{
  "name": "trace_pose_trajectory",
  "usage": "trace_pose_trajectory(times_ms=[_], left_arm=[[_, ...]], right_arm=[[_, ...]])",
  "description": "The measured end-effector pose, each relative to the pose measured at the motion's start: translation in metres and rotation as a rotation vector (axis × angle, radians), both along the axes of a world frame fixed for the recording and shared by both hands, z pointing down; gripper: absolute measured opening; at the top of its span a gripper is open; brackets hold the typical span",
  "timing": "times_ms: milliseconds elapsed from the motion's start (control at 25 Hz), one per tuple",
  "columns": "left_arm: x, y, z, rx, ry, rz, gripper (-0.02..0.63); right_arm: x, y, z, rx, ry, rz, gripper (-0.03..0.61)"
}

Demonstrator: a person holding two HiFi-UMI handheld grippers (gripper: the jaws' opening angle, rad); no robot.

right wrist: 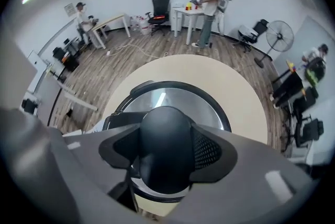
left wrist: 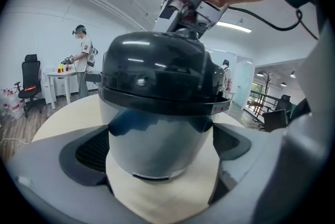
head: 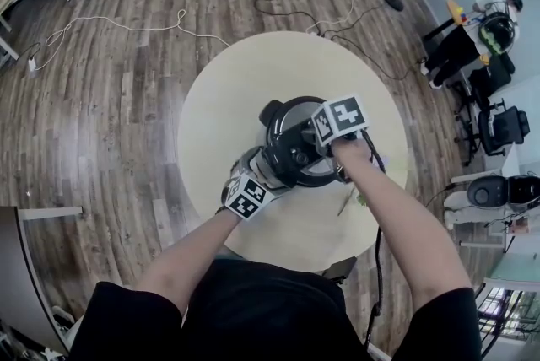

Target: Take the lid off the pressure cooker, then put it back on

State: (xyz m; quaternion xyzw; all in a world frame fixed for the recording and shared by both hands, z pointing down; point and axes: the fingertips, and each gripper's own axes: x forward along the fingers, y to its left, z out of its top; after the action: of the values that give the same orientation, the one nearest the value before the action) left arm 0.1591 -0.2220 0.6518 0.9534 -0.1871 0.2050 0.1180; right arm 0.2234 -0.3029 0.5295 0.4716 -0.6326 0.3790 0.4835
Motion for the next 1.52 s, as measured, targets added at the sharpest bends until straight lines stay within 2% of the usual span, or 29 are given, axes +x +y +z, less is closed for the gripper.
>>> trace_pose_trajectory(times_ms=[120, 400, 760, 1040, 1280, 1520], left_arm=[[0.000, 0.000, 0.001, -0.001, -0.001, -0.001, 0.592], [-0.001, 0.000, 0.001, -0.004, -0.004, 0.004, 0.592], [-0.001, 0.000, 0.000, -0.006, -0.005, 0.004, 0.592], [-0.003, 0.000, 0.004, -0.006, -0.007, 0.007, 0.592], [-0.002, 0.001, 0.003, -0.003, -0.009, 0.004, 0.592], [-0.001, -0.002, -0.002, -0.002, -0.010, 0.003, 0.592]], right_arm=[[0.003, -0.001, 0.000, 0.004, 0.008, 0.092, 0.288], [0.002, 0.001, 0.001, -0.003, 0.004, 0.040, 0.290], [0.002, 0.000, -0.001, -0.007, 0.005, 0.049, 0.290], [0.001, 0.002, 0.001, -0.054, 0.015, 0.046, 0.288], [0.008, 0.001, -0.017, -0.070, -0.022, 0.083, 0.288], [0.011, 0.006, -0.032, -0.093, -0.021, 0.075, 0.287]])
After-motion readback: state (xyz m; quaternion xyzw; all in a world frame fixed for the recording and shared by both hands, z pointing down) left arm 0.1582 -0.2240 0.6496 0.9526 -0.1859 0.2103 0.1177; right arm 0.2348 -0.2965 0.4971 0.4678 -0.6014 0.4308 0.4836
